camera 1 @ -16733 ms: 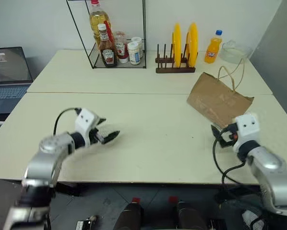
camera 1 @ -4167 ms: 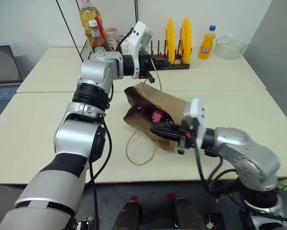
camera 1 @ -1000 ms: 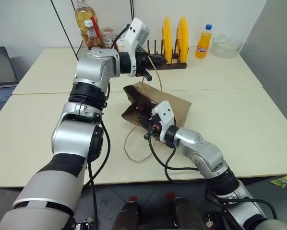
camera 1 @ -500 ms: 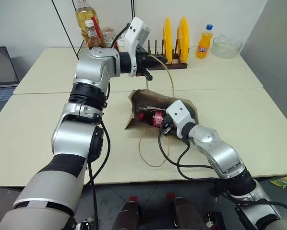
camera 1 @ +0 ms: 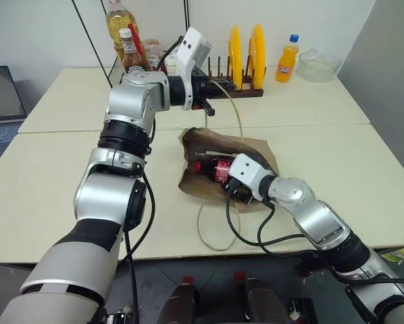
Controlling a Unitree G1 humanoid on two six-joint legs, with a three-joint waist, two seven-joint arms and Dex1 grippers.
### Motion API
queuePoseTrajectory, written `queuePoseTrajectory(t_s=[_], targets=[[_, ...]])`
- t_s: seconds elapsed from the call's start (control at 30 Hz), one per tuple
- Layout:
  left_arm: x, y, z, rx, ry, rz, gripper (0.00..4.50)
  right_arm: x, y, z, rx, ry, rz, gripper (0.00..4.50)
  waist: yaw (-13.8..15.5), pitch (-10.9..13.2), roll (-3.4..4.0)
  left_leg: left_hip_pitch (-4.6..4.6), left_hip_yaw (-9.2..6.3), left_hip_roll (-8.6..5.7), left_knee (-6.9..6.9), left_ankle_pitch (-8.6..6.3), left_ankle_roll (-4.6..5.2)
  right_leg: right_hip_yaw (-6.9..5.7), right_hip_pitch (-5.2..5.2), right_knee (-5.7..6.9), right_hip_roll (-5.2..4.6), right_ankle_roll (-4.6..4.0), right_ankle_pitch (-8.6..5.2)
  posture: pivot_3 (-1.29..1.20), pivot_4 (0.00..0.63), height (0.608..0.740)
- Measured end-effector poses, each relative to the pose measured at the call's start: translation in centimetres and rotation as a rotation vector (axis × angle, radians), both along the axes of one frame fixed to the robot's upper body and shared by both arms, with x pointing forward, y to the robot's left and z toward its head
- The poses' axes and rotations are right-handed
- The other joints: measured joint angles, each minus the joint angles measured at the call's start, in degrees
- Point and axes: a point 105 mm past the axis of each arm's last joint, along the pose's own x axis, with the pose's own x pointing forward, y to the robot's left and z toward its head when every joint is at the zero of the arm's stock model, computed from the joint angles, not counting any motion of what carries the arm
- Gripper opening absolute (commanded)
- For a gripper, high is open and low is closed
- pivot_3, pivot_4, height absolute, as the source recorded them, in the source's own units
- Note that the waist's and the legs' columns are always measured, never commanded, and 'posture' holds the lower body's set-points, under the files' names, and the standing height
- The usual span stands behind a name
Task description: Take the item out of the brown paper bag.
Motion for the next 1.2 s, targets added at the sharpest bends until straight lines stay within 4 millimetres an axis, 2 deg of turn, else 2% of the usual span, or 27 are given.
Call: queuePoseTrajectory(t_s=[0.1, 0.3, 0.4, 0.47, 0.7, 0.8, 0.97, 1.07, 1.13, 1.2], targets=[[-0.1, 0.0, -0.3, 0.000, -0.002, 0.000, 0.00, 0.3, -0.5, -1.1, -0.088, -0.039, 0.009, 4.47, 0.0, 0.0, 0.00, 0.00, 0.01, -0.01, 0.01, 0.00, 0.00, 0.00, 0.00, 0.00, 0.00, 0.00, 0.00, 0.00, 0.150, 0.740], [-0.4, -0.2, 0.2, -0.005, -0.016, -0.009, 0.00, 0.8, -0.5, -1.5, -0.182, -0.091, 0.073, 4.47, 0.0, 0.0, -0.01, 0.14, 0.01, 0.00, 0.02, 0.00, 0.00, -0.01, 0.16, -0.01, 0.00, 0.00, 0.00, 0.00, 0.150, 0.740], [-0.4, -0.2, 0.3, -0.006, -0.021, -0.005, 0.00, 0.9, -0.5, -1.6, -0.190, -0.094, 0.095, 3.91, 0.0, 0.0, -0.01, 0.15, -0.02, 0.01, 0.04, 0.00, 0.00, -0.04, 0.20, -0.01, 0.00, 0.01, 0.00, 0.00, 0.150, 0.740], [-0.4, -0.2, 0.5, -0.008, -0.026, -0.001, 0.00, 1.0, -0.8, -1.4, -0.194, -0.099, 0.096, 3.31, 0.1, 0.0, -0.01, 0.14, -0.02, 0.00, 0.06, 0.00, -0.01, -0.04, 0.20, 0.00, -0.01, 0.01, 0.00, 0.00, 0.150, 0.740], [-0.4, -0.2, 0.5, -0.008, -0.026, 0.005, 0.00, 0.7, -1.2, -1.0, -0.196, -0.109, 0.112, 3.24, 0.5, 0.0, -0.01, 0.08, -0.03, -0.02, 0.06, 0.00, -0.01, -0.04, 0.17, -0.03, -0.02, 0.00, 0.00, 0.00, 0.150, 0.740], [0.0, 0.0, 0.3, -0.010, -0.023, 0.028, 0.00, 0.2, -1.0, -0.2, -0.113, -0.103, 0.110, 3.24, 0.5, 0.0, -0.02, 0.06, -0.01, 0.00, 0.04, 0.00, -0.01, -0.03, 0.12, -0.04, -0.02, 0.00, 0.00, 0.00, 0.150, 0.740], [0.8, 0.3, -0.2, -0.003, -0.018, 0.074, 0.00, -2.0, 0.8, 4.1, 0.186, -0.084, 0.204, 3.24, 0.3, 0.0, -0.02, 0.00, -0.02, 0.00, 0.00, 0.00, -0.01, -0.02, 0.02, -0.03, -0.01, 0.00, 0.00, 0.00, 0.150, 0.740], [1.1, 0.2, 0.3, 0.000, -0.038, 0.089, 0.00, -3.2, 0.4, 4.9, 0.231, -0.054, 0.248, 3.24, 0.3, 0.0, -0.02, 0.00, -0.01, -0.02, 0.01, 0.00, 0.00, -0.01, 0.05, -0.04, -0.02, 0.00, 0.00, 0.00, 0.150, 0.740], [1.3, 0.3, 0.5, 0.005, -0.046, 0.096, 0.00, -4.2, -0.1, 4.8, 0.270, 0.015, 0.278, 3.24, 0.4, 0.0, -0.02, -0.01, -0.01, -0.02, 0.01, -0.01, 0.01, -0.03, 0.05, -0.04, -0.02, 0.00, 0.00, 0.00, 0.150, 0.740], [1.5, 0.4, 0.4, 0.011, -0.046, 0.105, 0.00, -5.8, -0.3, 5.6, 0.358, 0.093, 0.337, 3.24, 0.4, 0.0, -0.02, -0.01, -0.01, -0.01, 0.00, -0.01, 0.01, -0.03, 0.05, -0.04, -0.02, 0.00, 0.00, 0.00, 0.150, 0.740]])
